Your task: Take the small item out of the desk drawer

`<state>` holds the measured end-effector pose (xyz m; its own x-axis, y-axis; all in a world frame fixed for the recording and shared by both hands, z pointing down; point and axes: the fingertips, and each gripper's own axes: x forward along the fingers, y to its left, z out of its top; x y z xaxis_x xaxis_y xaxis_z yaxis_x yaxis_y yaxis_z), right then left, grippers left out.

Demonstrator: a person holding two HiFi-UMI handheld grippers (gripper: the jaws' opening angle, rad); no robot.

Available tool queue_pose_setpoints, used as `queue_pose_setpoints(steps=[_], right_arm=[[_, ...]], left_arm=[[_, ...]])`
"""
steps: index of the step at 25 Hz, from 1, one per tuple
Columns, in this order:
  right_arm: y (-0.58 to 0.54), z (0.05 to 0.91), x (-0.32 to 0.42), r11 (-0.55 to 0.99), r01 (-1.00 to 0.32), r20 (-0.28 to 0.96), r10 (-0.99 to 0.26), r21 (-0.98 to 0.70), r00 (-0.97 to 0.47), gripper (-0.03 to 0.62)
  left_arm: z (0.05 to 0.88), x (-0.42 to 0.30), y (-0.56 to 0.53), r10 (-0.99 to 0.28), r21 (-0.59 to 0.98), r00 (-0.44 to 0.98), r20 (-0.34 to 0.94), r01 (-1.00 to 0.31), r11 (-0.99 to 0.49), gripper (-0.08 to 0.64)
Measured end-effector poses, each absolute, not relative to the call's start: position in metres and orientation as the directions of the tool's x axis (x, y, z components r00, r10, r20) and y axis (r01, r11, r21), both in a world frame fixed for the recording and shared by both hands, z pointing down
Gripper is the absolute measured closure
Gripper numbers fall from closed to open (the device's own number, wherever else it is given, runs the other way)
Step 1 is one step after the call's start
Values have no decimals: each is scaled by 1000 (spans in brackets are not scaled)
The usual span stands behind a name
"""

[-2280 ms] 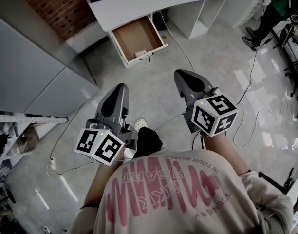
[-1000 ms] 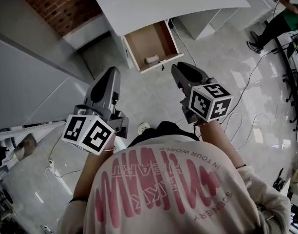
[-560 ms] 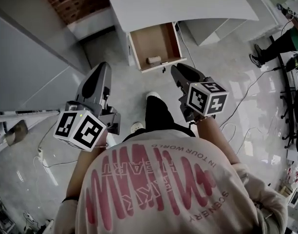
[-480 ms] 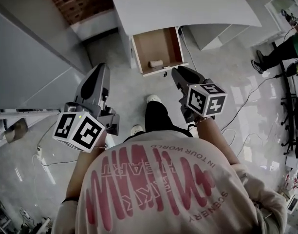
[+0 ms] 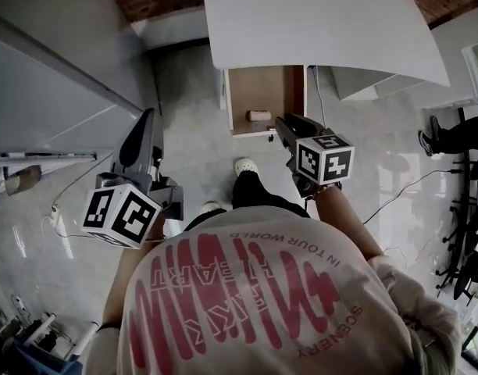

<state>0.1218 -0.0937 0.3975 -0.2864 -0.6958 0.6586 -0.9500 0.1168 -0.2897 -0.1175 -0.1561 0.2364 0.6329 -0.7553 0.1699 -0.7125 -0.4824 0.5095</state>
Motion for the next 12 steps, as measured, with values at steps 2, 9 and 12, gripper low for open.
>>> queue_pose_setpoints(steps=[2,9,12], right_arm=[[-101,408,125,133,-947,674,-674,-293,-303,482],[-131,471,145,199,-926,747,-548,-322,-377,472],[-143,497,152,214,-916,774,-490,-339,-401,463]], left_arm=[[242,-118,-162,-768,508,612,190,-730,-456,557],[283,-100,-181,-780,508,542,312,-789,-345,557],[299,-95,-188,-779,503,516,356,-808,-305,557]])
